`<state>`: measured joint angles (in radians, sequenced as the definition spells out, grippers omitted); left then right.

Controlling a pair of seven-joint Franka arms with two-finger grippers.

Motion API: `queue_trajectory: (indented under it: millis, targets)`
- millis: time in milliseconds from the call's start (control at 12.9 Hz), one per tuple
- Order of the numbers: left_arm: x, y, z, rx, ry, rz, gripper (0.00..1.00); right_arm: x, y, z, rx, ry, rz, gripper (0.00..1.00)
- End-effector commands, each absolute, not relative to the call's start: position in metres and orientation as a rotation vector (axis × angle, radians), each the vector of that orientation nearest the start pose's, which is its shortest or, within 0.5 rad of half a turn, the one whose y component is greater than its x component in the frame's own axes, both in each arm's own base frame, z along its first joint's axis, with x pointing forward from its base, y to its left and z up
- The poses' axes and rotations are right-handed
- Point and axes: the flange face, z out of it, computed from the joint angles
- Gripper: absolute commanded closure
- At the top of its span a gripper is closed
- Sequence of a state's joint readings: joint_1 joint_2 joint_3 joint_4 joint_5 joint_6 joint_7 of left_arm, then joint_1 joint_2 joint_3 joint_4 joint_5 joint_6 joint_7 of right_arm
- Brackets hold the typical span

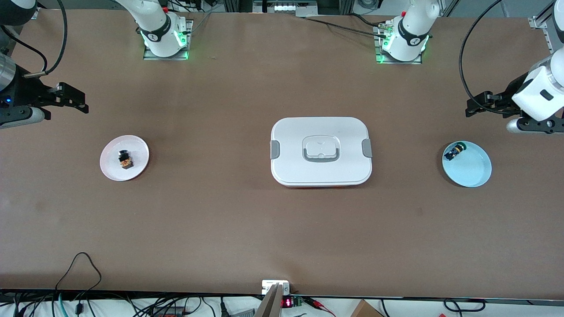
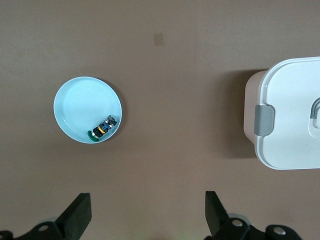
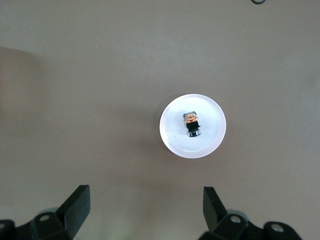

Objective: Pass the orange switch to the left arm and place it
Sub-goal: 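Move the right gripper toward the orange switch on the white plate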

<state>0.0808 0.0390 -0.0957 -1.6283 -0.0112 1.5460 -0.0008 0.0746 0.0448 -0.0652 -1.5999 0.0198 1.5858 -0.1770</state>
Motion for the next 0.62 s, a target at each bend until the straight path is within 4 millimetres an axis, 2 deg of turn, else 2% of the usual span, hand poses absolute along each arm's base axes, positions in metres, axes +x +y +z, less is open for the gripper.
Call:
queue_trajectory:
  millis: [0, 156, 311, 544]
  targets:
    - [0.564, -0.021, 0.583, -3.127, 0.063, 0.179, 0.0, 0.57, 0.01, 0.591, -3.1, -0.294, 0.078, 0.0]
    - [0.565, -0.022, 0.585, -3.084, 0.08, 0.151, 0.0, 0.57, 0.011, 0.591, -3.108, -0.276, 0.081, 0.0]
    - [0.564, -0.05, 0.589, -2.988, 0.173, 0.124, 0.0, 0.569, 0.01, 0.587, -3.105, -0.271, 0.103, 0.0]
    - [0.561, -0.064, 0.591, -2.989, 0.205, 0.116, 0.0, 0.569, 0.011, 0.585, -3.105, -0.281, 0.112, 0.0]
